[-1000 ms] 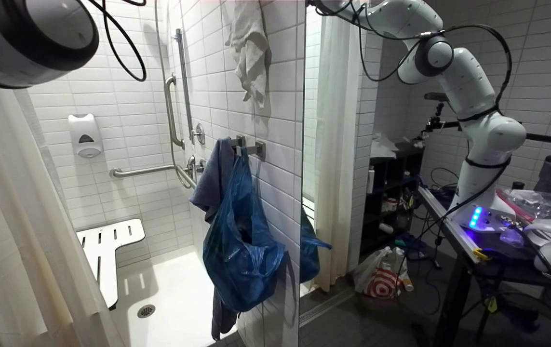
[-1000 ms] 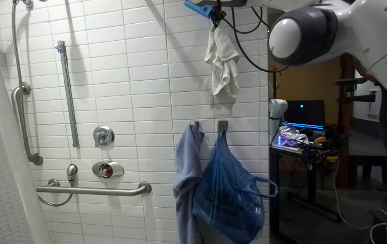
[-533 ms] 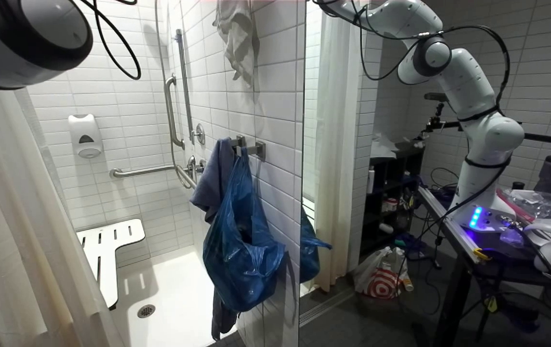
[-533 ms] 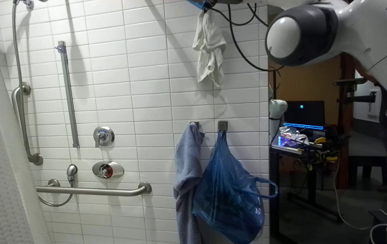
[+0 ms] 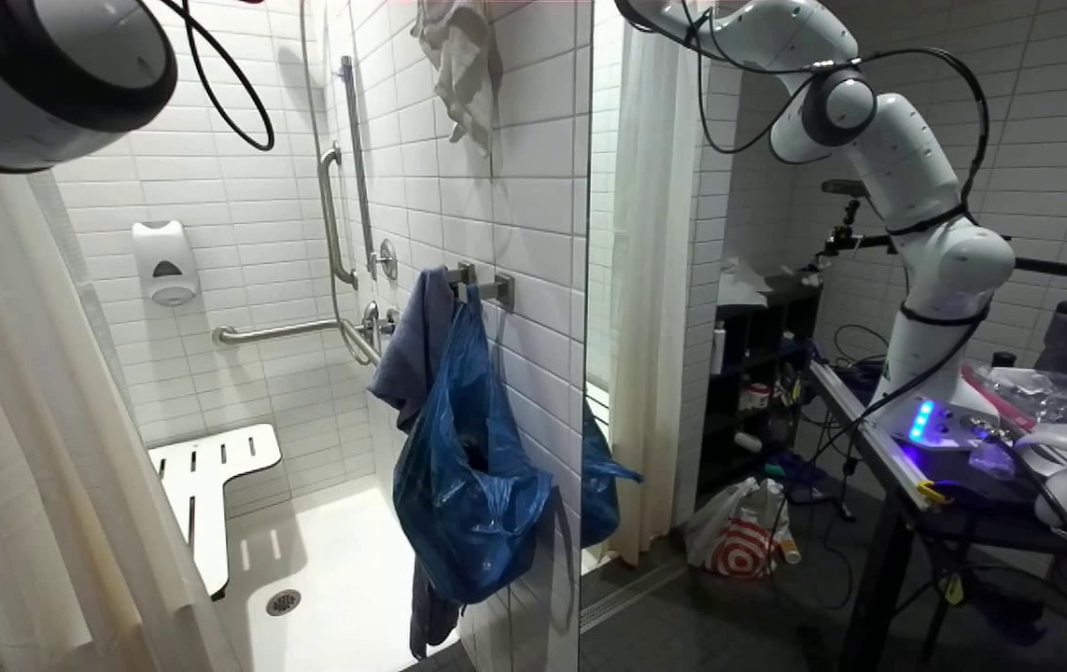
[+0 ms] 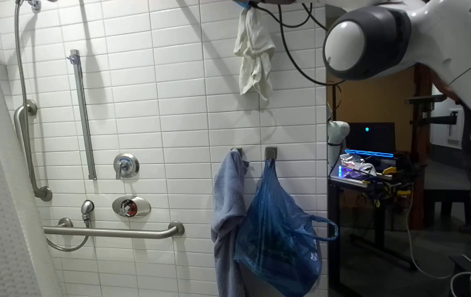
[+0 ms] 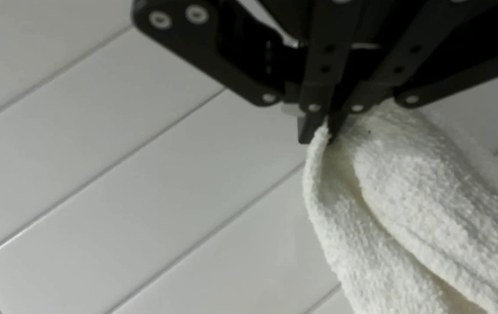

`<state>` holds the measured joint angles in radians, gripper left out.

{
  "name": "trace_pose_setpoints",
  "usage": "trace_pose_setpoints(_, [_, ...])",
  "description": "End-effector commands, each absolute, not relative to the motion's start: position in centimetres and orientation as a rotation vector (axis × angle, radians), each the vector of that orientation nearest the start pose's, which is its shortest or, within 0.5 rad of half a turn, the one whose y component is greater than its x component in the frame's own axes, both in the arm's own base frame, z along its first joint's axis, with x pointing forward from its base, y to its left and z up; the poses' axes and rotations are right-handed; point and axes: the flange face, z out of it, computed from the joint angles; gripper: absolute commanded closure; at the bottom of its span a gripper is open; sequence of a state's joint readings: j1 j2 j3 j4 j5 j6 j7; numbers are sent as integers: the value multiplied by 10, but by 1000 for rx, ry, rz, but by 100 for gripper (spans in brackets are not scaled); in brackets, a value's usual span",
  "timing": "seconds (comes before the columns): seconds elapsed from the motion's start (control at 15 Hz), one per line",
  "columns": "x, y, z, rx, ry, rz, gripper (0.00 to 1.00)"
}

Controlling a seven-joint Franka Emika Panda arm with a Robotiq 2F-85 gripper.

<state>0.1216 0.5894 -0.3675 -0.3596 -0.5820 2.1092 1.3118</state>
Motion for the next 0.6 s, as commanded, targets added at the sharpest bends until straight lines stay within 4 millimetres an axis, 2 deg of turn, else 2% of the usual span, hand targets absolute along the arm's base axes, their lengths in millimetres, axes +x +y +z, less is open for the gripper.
trace_pose_setpoints(0.0, [618,-27,907,-1836,1552,-2102,99])
trace_pose_setpoints(0.2, [613,-28,913,-1810,1547,-2098,99])
trace_pose_setpoints(0.27, [622,-30,902,-1842,1557,-2079,99])
trace_pose_setpoints(0.33, [622,-30,902,-1843,1558,-2077,96])
trace_pose_setpoints(0.53, [625,-31,899,-1850,1562,-2074,96])
